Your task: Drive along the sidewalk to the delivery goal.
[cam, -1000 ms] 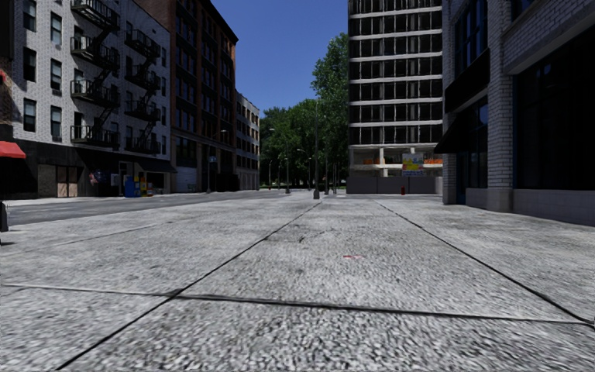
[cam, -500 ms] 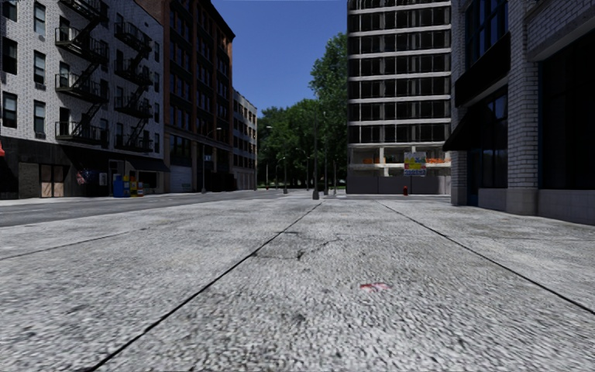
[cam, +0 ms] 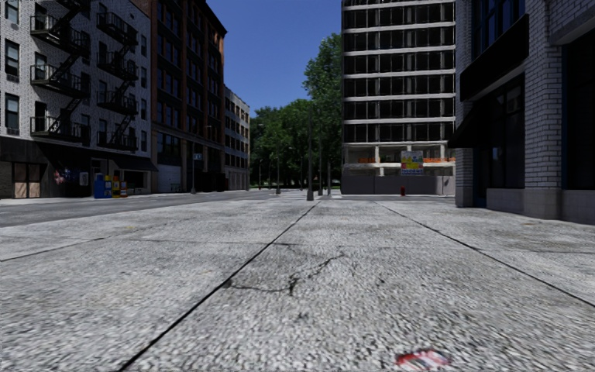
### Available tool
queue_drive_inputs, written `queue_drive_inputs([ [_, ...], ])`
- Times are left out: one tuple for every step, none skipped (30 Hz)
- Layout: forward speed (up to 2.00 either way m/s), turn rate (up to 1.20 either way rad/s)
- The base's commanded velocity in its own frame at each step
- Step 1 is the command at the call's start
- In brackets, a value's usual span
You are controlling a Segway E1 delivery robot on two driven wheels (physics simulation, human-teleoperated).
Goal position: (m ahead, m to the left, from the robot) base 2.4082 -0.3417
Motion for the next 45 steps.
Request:
queue_drive_inputs([
  [2.00, -0.18],
  [2.00, -0.18],
  [2.00, -0.18],
  [2.00, -0.18],
  [2.00, -0.17],
  [2.00, -0.02],
  [2.00, 0.00],
  [2.00, 0.00],
  [1.95, 0.00],
  [1.72, 0.00],
  [1.62, 0.00],
  [1.54, 0.00],
  [1.54, 0.00],
  [1.43, 0.00],
  [1.38, 0.00],
  [1.36, 0.00],
  [1.35, 0.00],
  [1.35, 0.00],
  [1.31, 0.00],
  [1.28, 0.00],
  [1.25, 0.00],
  [1.25, 0.00],
  [1.22, 0.00],
  [1.16, -0.02],
  [1.09, -0.15],
  [1.00, -0.20],
  [1.00, -0.20],
  [0.94, -0.22],
  [0.87, -0.22],
  [0.84, -0.22],
  [0.84, -0.22],
  [0.83, -0.22],
  [0.82, -0.22],
  [0.81, -0.22],
  [0.79, -0.22],
  [0.79, -0.22],
  [0.77, -0.22],
  [0.77, -0.22],
  [0.73, -0.22],
  [0.68, -0.22],
  [0.68, -0.22],
  [0.64, -0.21],
  [0.63, -0.04],
  [0.57, 0.00],
  [0.44, 0.00],
])
